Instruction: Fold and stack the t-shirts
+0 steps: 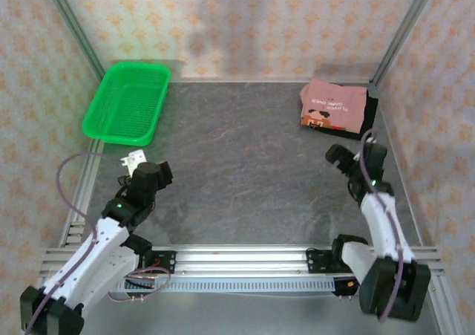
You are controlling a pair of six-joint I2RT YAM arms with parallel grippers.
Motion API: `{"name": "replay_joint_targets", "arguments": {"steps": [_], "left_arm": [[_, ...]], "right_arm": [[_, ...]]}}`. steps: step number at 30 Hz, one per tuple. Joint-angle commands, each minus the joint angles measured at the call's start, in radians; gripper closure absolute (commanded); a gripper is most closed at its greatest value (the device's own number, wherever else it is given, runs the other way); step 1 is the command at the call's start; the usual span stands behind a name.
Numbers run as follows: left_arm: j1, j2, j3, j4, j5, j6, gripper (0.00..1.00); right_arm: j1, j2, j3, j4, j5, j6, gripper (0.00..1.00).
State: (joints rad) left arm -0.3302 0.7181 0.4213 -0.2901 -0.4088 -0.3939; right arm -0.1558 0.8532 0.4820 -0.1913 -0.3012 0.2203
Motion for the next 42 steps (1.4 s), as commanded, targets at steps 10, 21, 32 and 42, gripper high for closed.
{"name": "replay_joint_targets", "arguments": {"steps": [10, 21, 32, 42], "left_arm": [[0.194, 0.299, -0.081, 0.699, 0.064, 0.268, 0.01], [0.237, 0.681, -0.065, 1.077, 0.186, 0.404, 0.0], [0.28, 0.779, 0.007, 1.032, 0.284, 0.395, 0.01], [0.28, 0.779, 0.006, 1.031, 0.285, 0.395, 0.0]], "right_arm": [[0.13, 0.074, -0.2, 0.644, 0.219, -0.121, 0.01], [0.143, 0.497, -0.232, 1.152, 0.281, -0.237, 0.01], [0.156, 0.663, -0.097, 1.027, 0.379, -0.217, 0.01], [0.157, 0.687, -0.095, 1.067, 0.309, -0.247, 0.01]]}}
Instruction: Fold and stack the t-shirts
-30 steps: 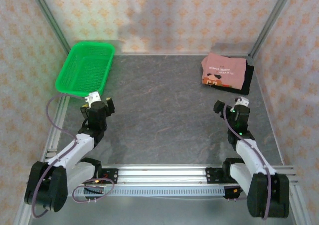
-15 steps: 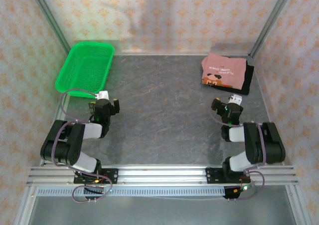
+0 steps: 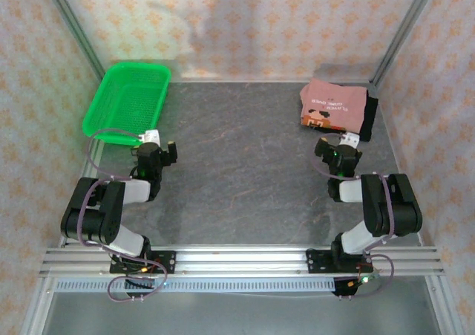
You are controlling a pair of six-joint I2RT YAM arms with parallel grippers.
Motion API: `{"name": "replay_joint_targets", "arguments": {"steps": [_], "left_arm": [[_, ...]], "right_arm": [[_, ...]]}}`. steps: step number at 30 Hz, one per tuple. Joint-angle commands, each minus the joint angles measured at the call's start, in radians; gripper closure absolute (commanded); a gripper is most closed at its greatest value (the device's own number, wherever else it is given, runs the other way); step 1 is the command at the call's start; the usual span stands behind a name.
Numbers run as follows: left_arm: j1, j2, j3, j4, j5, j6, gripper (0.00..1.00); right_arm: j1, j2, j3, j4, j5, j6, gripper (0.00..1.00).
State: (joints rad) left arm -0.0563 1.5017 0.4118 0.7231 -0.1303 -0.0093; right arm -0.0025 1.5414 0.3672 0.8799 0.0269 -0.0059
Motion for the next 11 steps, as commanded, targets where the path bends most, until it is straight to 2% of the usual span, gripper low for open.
{"name": "replay_joint_targets", "arguments": {"steps": [1, 11], "left_arm": [[0.007, -0.005, 0.015, 0.019, 0.007, 0.01, 0.0], [0.006, -0.005, 0.015, 0.019, 0.006, 0.01, 0.01]], "right_arm": [[0.003, 0.0, 0.017, 0.007, -0.02, -0.02, 0.01], [0.003, -0.001, 0.012, 0.01, -0.022, -0.022, 0.01]]}}
